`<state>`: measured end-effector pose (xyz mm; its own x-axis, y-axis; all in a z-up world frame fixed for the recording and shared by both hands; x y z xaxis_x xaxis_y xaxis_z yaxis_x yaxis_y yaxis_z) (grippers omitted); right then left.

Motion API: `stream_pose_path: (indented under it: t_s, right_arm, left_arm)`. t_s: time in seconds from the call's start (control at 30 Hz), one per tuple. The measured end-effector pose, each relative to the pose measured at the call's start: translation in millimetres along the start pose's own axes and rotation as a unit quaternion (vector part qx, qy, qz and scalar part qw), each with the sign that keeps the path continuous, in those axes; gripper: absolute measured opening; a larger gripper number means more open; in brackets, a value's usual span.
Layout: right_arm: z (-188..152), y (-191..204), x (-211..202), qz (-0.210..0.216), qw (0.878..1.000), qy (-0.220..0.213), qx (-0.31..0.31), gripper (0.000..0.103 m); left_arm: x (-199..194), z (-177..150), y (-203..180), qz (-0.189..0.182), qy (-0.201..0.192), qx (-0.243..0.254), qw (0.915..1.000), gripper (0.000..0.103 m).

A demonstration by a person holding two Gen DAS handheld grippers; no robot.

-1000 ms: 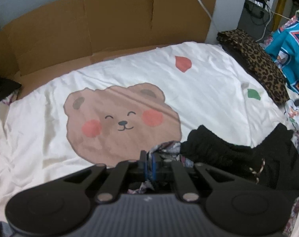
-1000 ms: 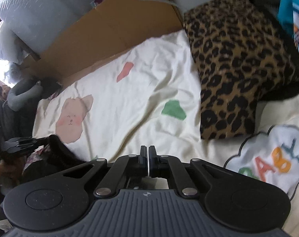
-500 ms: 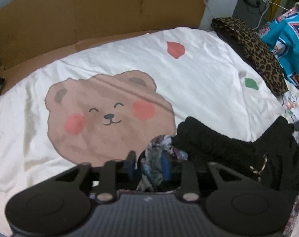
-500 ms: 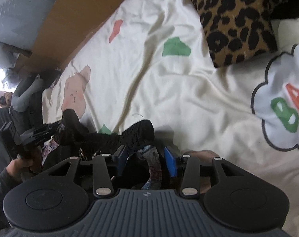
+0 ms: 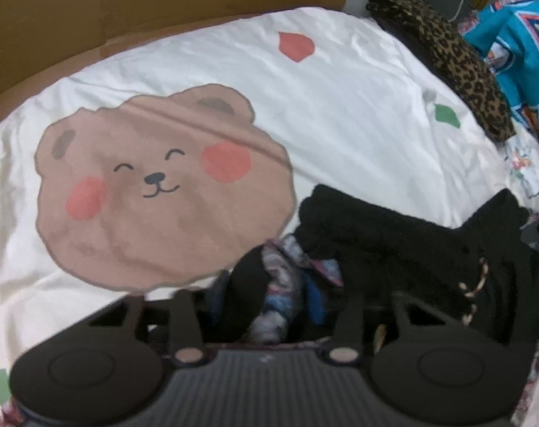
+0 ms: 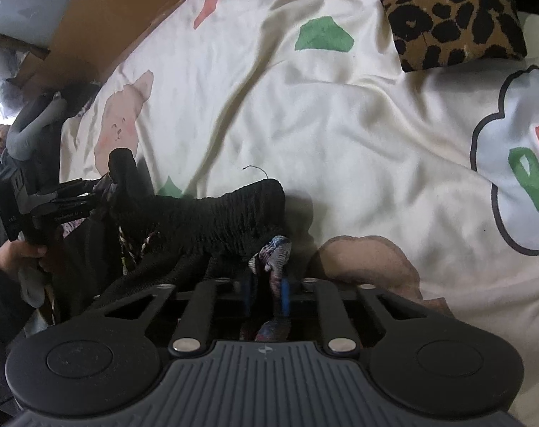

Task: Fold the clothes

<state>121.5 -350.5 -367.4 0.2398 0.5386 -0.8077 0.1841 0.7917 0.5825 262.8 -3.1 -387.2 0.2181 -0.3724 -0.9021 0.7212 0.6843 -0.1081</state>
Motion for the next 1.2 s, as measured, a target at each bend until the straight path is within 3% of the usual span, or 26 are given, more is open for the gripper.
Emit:
stream_pose_path:
  t_s: [0.07, 0.2, 0.67, 0.83, 1.2]
  right_arm:
    - [-0.5, 2.9, -4.5, -0.002, 1.000, -0.010, -0.013, 0.005]
    - [-1.4, 8.6, -13.6, -0.005, 0.999, -0.029, -0.038, 0.004]
    - [40.9, 30.6, -65.6, -0.057, 0.983, -0.134, -0.114, 0.003]
    - [63.8, 37.2, -76.9, -0.073, 0.975, -0.162, -0.133, 0.003]
    - [111.9, 76.7, -66.0, -0.093, 0.958, -0.190, -0.196, 0.003]
  left_arm:
    - [-1.2, -1.0, -0.5, 0.003, 0.001, -0.003, 1.0000, 0.008]
    - [-14.2, 0.9, 3.3, 0.009, -0.019, -0.031, 0.9993, 0.004]
    - [-80.8, 38.1, 9.0, 0.027, -0.115, -0.077, 0.9901, 0.003]
    - [-86.6, 50.1, 10.8, 0.022, -0.130, -0.091, 0.9871, 0.003]
    - [-99.3, 59.6, 42.6, 0.052, -0.160, -0.129, 0.9772, 0.003]
Point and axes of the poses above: each gripper's, at about its wrist camera, not at the fingertips, and x roughly the way its jaws point, y to its left, z to its top, the point moved 4 cm from there along x, roughly the way its jaws point, and after that the axes turned 5 degrees about x, right-handed, at the moved point
